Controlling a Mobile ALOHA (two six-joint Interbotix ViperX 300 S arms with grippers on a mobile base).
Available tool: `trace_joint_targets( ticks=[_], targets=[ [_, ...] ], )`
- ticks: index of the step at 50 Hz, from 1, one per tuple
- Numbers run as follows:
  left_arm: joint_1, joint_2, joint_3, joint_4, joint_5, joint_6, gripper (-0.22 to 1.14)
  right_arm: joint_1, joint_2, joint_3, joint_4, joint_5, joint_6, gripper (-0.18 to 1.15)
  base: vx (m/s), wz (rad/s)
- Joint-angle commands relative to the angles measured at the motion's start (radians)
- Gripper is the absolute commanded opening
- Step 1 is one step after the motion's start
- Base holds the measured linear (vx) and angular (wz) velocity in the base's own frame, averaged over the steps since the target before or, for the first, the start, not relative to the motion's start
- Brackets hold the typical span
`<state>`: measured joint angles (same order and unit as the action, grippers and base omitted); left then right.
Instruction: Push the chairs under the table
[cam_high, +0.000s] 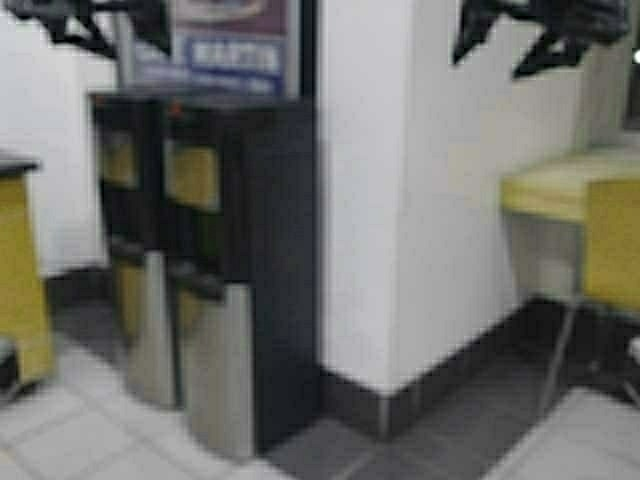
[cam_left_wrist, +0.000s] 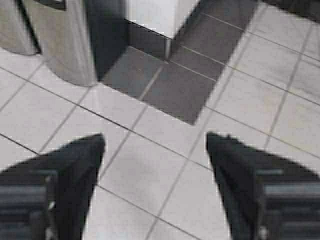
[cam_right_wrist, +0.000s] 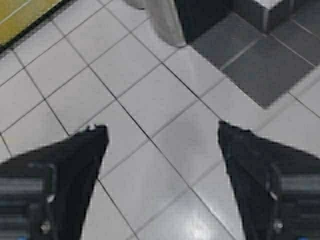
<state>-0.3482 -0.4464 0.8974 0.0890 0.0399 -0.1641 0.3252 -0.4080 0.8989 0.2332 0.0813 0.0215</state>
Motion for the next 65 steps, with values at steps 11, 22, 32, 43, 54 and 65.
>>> trace_joint_targets(
  ticks=[11,22,32,43,54,65],
  targets=[
    [0.006,0.005,-0.017,-0.002,-0.006,0.002,0.94,-0.012,0.029,-0.026,-0.005,-0.02,0.0,0.98,-0.3,-0.23],
    [0.021,0.034,-0.029,-0.002,-0.02,0.003,0.94,-0.012,0.02,-0.029,-0.005,-0.015,0.002,0.98,-0.27,-0.15],
    [0.031,0.037,-0.026,-0.002,-0.021,0.002,0.94,-0.035,0.018,-0.015,-0.002,-0.018,0.012,0.98,-0.23,-0.22],
    [0.031,0.031,-0.029,-0.002,-0.018,0.0,0.94,-0.035,0.021,-0.028,-0.002,-0.017,0.014,0.98,-0.17,-0.42],
    [0.032,0.032,-0.023,-0.002,-0.018,-0.003,0.94,-0.043,0.032,-0.052,0.0,-0.021,0.014,0.98,-0.15,-0.68],
    [0.035,0.069,-0.025,-0.002,-0.018,0.002,0.94,-0.044,0.029,-0.038,0.0,-0.02,0.014,0.98,-0.11,-0.41]
  ],
)
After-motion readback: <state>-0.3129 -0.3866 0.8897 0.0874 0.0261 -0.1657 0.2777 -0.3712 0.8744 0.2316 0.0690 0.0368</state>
